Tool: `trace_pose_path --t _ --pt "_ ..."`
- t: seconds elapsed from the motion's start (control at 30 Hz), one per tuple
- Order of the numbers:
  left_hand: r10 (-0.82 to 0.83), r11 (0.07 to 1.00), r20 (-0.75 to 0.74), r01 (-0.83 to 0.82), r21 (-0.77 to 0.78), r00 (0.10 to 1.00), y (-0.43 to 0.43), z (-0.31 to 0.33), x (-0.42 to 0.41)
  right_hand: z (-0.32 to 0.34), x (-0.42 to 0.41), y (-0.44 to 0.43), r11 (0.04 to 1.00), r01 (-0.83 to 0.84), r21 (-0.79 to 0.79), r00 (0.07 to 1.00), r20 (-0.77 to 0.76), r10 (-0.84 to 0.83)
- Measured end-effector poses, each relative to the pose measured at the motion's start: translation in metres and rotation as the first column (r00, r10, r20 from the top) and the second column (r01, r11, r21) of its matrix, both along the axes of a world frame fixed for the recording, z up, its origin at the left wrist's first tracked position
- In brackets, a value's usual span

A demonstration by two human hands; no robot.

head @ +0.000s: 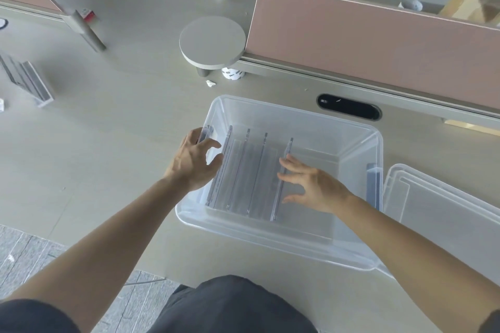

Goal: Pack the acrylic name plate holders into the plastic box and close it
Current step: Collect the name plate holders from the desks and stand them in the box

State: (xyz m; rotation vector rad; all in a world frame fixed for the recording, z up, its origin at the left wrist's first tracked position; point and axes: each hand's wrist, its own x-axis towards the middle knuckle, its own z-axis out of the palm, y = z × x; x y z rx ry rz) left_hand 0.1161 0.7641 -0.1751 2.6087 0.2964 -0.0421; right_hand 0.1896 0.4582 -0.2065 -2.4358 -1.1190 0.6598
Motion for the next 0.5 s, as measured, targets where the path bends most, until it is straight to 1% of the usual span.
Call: trace_pose_path --t 0.13,0.17,0.2,0.23,0.27,0.3,0.33,0.37,0.4,0.47,0.5 --pt "0.014 1.0 -0.006 -0.014 -0.001 1.0 -0.002 0.002 0.0 0.005 0.0 -0.001 1.0 0.012 -0.01 1.0 -0.021 -0.012" --pt "0.018 1.0 -0.006 -0.018 -0.004 1.0 -0.002 0.003 0.0 0.003 -0.003 -0.003 0.998 0.061 0.0 0.998 -0.031 -0.061" --pt "0.021 1.0 -0.007 -0.021 -0.007 1.0 -0.002 0.003 0.0 0.001 -0.007 -0.004 0.987 0.154 0.037 0.986 -0.068 -0.151" --pt "0.021 1.0 -0.007 -0.021 -0.008 1.0 -0.002 0.003 -0.001 -0.002 -0.012 -0.004 0.956 0.282 0.078 0.953 -0.142 -0.269" --pt "0.02 1.0 -0.007 -0.02 -0.006 1.0 -0.002 0.003 -0.001 -0.005 -0.015 -0.002 0.908 0.408 0.092 0.895 -0.237 -0.378" --pt "0.018 1.0 -0.003 -0.018 -0.003 1.0 -0.002 0.003 -0.001 -0.007 -0.017 0.0 0.862 0.502 0.068 0.825 -0.336 -0.453" --pt "0.015 1.0 0.0 -0.015 -0.003 1.0 -0.002 0.003 -0.001 -0.01 -0.017 0.003 0.838 0.546 0.014 0.763 -0.421 -0.49" --pt "0.014 1.0 0.0 -0.014 -0.003 1.0 -0.001 0.002 0.0 -0.012 -0.016 0.006 0.841 0.54 -0.042 0.73 -0.473 -0.493" --pt "0.014 1.0 -0.005 -0.014 -0.004 1.0 -0.001 0.001 0.0 -0.014 -0.015 0.008 0.859 0.505 -0.085 0.72 -0.507 -0.474" --pt "0.018 1.0 -0.01 -0.018 -0.005 1.0 -0.001 0.0 -0.001 -0.018 -0.014 0.013 0.882 0.454 -0.13 0.697 -0.564 -0.442" --pt "0.023 1.0 -0.004 -0.023 -0.009 1.0 -0.001 0.0 -0.001 -0.019 -0.015 0.015 0.876 0.459 -0.15 0.659 -0.604 -0.449"
